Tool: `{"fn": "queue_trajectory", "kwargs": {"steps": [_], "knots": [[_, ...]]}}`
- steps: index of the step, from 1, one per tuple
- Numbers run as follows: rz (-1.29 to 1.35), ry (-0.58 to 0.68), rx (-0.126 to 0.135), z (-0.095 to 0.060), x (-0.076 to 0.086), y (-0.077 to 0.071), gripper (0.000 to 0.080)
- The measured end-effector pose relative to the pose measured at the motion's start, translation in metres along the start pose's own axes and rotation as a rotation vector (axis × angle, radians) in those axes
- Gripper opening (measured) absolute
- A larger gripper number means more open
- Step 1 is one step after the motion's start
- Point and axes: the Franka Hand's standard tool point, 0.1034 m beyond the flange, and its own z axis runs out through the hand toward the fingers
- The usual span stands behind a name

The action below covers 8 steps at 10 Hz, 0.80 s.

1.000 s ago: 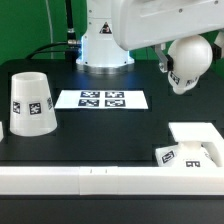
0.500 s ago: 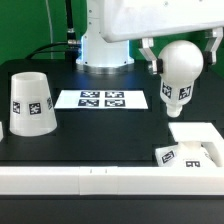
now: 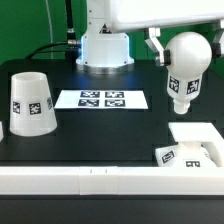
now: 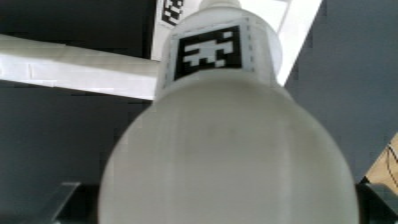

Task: Assemble lamp

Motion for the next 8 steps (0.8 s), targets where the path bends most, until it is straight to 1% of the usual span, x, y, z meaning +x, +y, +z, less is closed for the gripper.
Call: {"fn": "queue_trajectory", "kwargs": {"steps": [1,4,5,6,7,8], "knots": [[-0.037,0.020,-0.013,0.000,0.003,-0.006,0.0577],[-0.075,0.024,-0.015,0.001,0.005,-0.006,0.0577],[-0.073,0.048,-0.021,0.001,0.006,-0.005,0.0577],[-0.073,0.044,-0.021,0.002,0.005,-0.005,0.0577],[-0.074,0.062,-0.025,0.002,0.007,-0.005,0.0577],[-0.083,0.178,-0.053,0.002,0.014,-0.003,0.0577]]}}
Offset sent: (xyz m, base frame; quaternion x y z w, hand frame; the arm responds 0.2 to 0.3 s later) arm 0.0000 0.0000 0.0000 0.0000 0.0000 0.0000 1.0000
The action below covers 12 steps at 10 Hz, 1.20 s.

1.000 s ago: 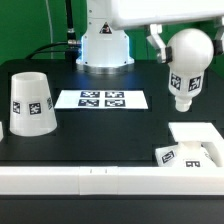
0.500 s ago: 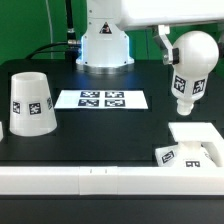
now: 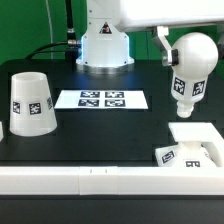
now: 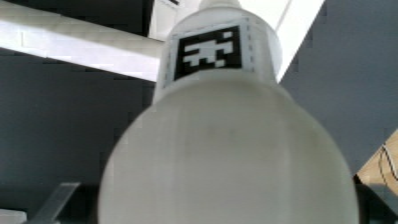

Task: Assemble lamp

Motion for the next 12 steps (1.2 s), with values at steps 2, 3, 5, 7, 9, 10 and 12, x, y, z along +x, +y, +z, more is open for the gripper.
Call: {"fn": "queue_trajectory", "kwargs": {"steps": [2,3,5,7,9,10,12], "knots": [[-0.010,0.004,0.003,0.005,-0.005,-0.007,0.0577],[-0.012,0.004,0.004,0.007,-0.005,-0.009,0.0577],[-0.011,-0.005,0.005,0.011,-0.012,-0.010,0.0577],[-0.012,-0.009,0.006,0.013,-0.014,-0.011,0.0577],[-0.012,-0.017,0.008,0.017,-0.017,-0.011,0.0577],[-0.011,-0.021,0.008,0.019,-0.019,-0.012,0.0577],[-0.011,-0.033,0.010,0.025,-0.025,-0.012,0.0577]]}}
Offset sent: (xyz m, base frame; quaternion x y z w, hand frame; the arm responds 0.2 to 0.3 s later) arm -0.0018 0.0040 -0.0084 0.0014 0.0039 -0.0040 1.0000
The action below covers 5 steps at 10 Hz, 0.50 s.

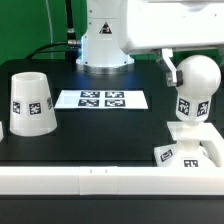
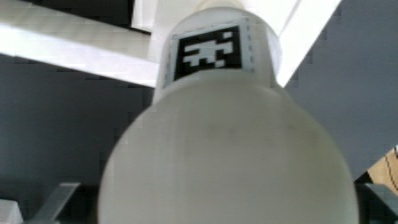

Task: Assemble lamp

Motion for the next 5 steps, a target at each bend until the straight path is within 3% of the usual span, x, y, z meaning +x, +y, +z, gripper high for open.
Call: {"fn": "queue_trajectory", "kwargs": {"steps": [5], "knots": [[-0.003,0.010,-0.002,0.0058,-0.0029,-0.0025,0.0577]]}}
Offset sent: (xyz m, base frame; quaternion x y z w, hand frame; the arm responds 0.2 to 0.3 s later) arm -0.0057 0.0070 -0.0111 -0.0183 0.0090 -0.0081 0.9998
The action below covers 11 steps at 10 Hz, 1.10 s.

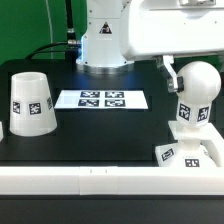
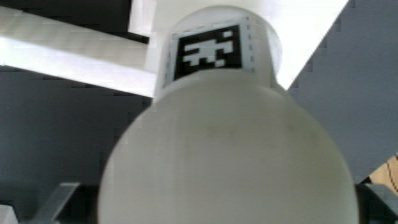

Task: Assemble lamp

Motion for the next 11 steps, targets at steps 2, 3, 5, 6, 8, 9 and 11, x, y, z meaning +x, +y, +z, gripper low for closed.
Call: {"fn": "queue_trajectory", "kwargs": {"steps": [2,3,5,6,8,9,11], "knots": [[0.000,0.010,-0.003,0.001,0.001,0.001,0.0577],[0.000,0.009,-0.003,0.001,0.001,0.001,0.0577],[0.000,0.014,-0.003,-0.003,0.004,0.001,0.0690],[0.000,0.013,-0.003,-0.007,0.006,0.002,0.0690],[0.000,0.011,-0.001,-0.017,0.012,0.003,0.0698],[0.001,0.002,0.004,-0.021,0.015,0.001,0.0698],[-0.002,-0.002,0.007,-0.026,0.019,0.000,0.0698]]}}
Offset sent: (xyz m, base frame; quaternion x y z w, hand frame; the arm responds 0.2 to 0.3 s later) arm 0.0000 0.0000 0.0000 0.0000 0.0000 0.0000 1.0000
